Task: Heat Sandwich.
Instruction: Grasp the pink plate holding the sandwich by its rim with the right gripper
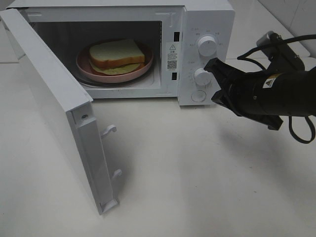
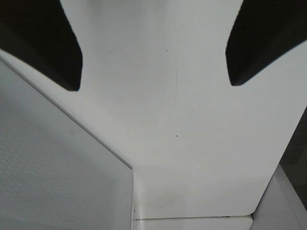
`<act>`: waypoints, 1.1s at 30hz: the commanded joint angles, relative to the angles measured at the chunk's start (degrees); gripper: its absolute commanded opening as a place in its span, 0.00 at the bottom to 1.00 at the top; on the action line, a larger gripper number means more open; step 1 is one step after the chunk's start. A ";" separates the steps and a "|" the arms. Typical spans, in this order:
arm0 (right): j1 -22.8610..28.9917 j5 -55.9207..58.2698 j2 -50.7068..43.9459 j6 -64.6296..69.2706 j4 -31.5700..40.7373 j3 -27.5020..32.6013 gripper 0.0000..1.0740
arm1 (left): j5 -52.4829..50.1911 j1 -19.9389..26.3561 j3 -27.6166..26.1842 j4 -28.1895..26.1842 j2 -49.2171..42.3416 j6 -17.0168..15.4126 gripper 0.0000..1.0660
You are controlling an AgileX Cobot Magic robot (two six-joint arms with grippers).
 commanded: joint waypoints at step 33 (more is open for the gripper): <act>-0.34 60.79 -20.51 -57.07 -3.67 -10.26 0.49 | -0.69 0.06 0.17 -0.52 -0.97 -0.17 0.71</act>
